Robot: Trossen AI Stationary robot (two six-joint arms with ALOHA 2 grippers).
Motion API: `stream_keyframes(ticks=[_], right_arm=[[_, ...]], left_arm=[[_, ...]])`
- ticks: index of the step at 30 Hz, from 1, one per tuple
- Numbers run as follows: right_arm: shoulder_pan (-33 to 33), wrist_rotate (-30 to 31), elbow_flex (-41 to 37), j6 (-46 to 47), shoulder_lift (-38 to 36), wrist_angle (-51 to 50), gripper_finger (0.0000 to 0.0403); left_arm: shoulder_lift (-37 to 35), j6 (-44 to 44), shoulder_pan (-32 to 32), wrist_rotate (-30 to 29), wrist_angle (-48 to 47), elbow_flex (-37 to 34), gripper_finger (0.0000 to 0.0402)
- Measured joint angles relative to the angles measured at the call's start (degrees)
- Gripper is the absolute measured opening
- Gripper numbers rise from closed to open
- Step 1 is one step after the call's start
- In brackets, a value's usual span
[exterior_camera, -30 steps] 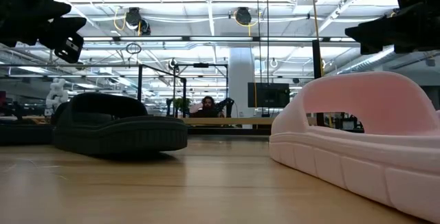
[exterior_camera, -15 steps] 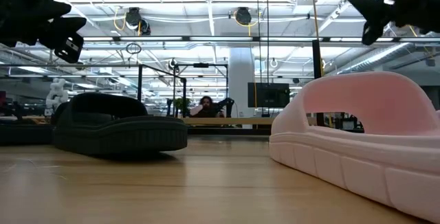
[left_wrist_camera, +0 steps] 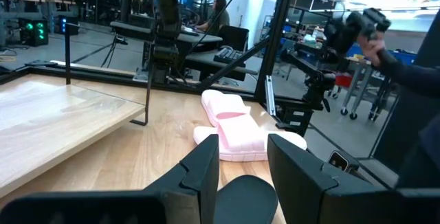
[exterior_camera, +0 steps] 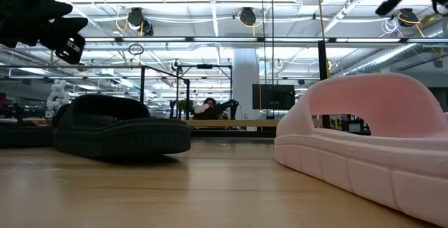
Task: Pick and place slides into the shelf
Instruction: Put the top black slides on the shelf
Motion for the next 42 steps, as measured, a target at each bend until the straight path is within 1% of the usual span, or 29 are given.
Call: stream_keyframes(ticks=[3, 6, 10, 12, 15, 17, 20, 22, 26, 32, 35, 37, 40, 42], right_arm=[[0.0, -2.8, 6.5, -4.5, 5.4, 1.9, 0.013], [0.0, -8.1, 13.2, -8.2, 13.3, 0.7, 0.013], [0.0, -14.9, 22.2, -12.8, 23.4, 1.2, 0.013], [0.0, -15.5, 26.0, -14.5, 27.5, 1.0, 0.013], [0.0, -15.5, 30.5, -14.9, 31.9, 0.5, 0.013], [0.0, -15.6, 32.7, -14.9, 33.7, 0.5, 0.013], [0.0, -18.1, 34.7, -14.8, 35.4, 0.7, 0.013], [0.0, -19.6, 35.4, -14.8, 36.1, 0.7, 0.013], [0.1, -22.0, 36.0, -14.7, 36.7, 0.7, 0.013], [0.1, -22.9, 36.0, -14.7, 37.4, 0.9, 0.013], [0.1, -22.9, 36.0, -14.7, 37.5, 1.3, 0.013], [0.1, -22.9, 36.0, -14.7, 37.5, 2.0, 0.013], [0.1, -22.9, 36.0, -14.7, 37.5, 3.2, 0.013], [0.1, -22.9, 36.0, -14.7, 37.4, 3.7, 0.013]], left_arm=[[0.0, 0.0, 0.0, -1.4, 1.3, 0.0, 0.0124], [0.0, 0.6, 0.0, -3.0, 2.9, 0.0, 0.0124], [0.0, -0.7, 0.0, -3.3, 3.3, 0.0, 0.0124], [0.0, -3.6, 0.0, -3.4, 4.9, 0.0, 0.0124], [0.0, -12.4, 0.0, -4.4, 10.4, 0.0, 0.0124], [0.0, -17.5, 0.0, -7.1, 15.3, 0.0, 0.0124], [0.0, -23.5, 0.0, -10.4, 23.7, 0.0, 0.0124], [0.0, -23.3, 0.0, -11.8, 28.3, 0.0, 0.0124], [0.0, -20.3, 0.0, -12.0, 35.1, 0.0, 0.0124], [0.0, -21.7, 0.0, -11.7, 40.9, 0.0, 0.0124], [0.0, -21.7, 0.0, -12.1, 40.9, 1.1, 0.0124], [0.0, -19.7, 0.0, -12.0, 37.8, 3.3, 0.0124], [0.5, -16.9, 0.0, -12.0, 27.1, 9.0, 0.0124], [1.7, -15.5, 0.0, -12.2, 17.7, 14.9, 0.0124]])
